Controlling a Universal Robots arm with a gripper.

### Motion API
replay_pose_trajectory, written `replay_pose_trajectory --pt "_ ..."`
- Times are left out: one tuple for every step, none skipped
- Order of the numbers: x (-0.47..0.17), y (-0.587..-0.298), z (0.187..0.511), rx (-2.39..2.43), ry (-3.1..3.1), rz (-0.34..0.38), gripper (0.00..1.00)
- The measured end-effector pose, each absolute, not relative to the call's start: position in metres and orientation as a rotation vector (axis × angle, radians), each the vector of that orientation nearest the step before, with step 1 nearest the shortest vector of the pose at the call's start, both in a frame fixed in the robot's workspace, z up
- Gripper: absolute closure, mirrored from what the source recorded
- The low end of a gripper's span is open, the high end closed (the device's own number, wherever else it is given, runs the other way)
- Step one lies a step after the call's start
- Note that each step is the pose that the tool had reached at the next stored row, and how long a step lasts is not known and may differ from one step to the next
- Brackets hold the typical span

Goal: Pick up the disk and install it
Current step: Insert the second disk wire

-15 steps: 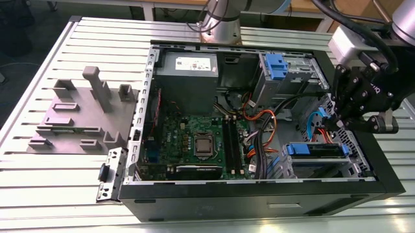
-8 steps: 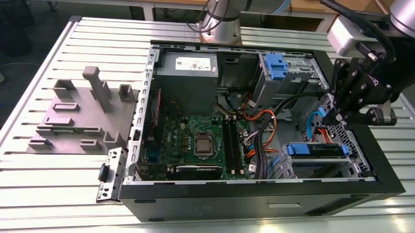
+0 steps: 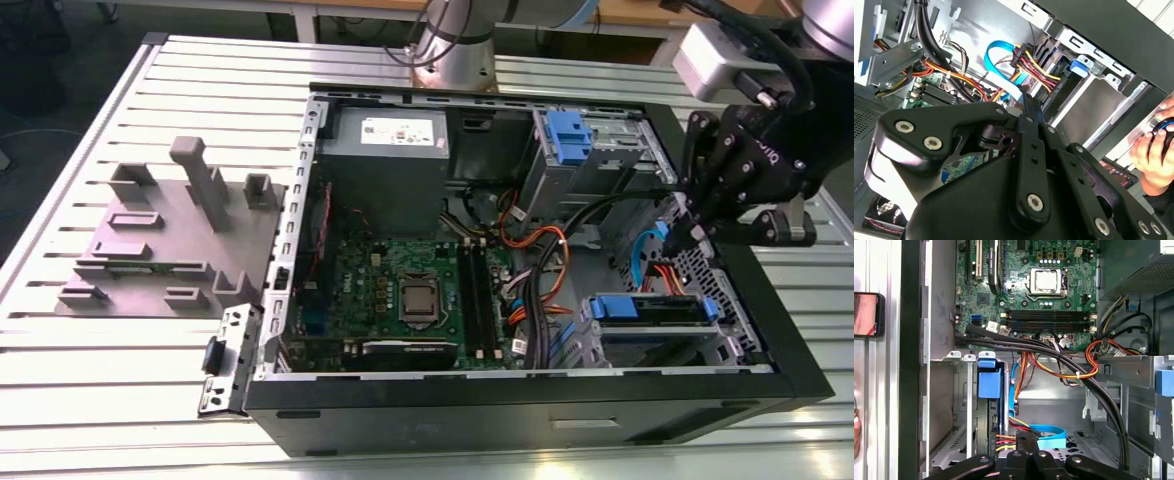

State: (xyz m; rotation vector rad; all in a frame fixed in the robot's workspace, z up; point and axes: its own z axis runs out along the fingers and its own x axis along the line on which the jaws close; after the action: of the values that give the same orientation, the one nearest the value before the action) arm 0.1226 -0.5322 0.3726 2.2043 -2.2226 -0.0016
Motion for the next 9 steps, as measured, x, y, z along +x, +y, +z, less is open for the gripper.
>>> replay_pose_trajectory --pt "0.1226 -0.5317 0.3725 2.204 -2.222 -0.001 0.89" --pt "0.1226 -0.5313 0.3723 2.203 -2.222 0.001 0.89" --pt "0.1226 -0.5309 0.3721 2.203 -2.221 0.002 0.89" --pt "0.1226 -0.5307 0.3718 2.203 -2.221 0.002 0.89" --pt "0.1226 -0.5304 0.3714 2.203 -2.221 0.003 0.89" --pt "0.1226 -0.5302 0.3711 2.203 -2.22 0.003 0.89" --pt "0.1226 -0.5298 0.371 2.203 -2.22 0.003 0.89" --pt "0.1226 -0.5296 0.3709 2.203 -2.22 0.003 0.89" --pt "0.1226 -0.5294 0.3708 2.203 -2.22 0.003 0.89"
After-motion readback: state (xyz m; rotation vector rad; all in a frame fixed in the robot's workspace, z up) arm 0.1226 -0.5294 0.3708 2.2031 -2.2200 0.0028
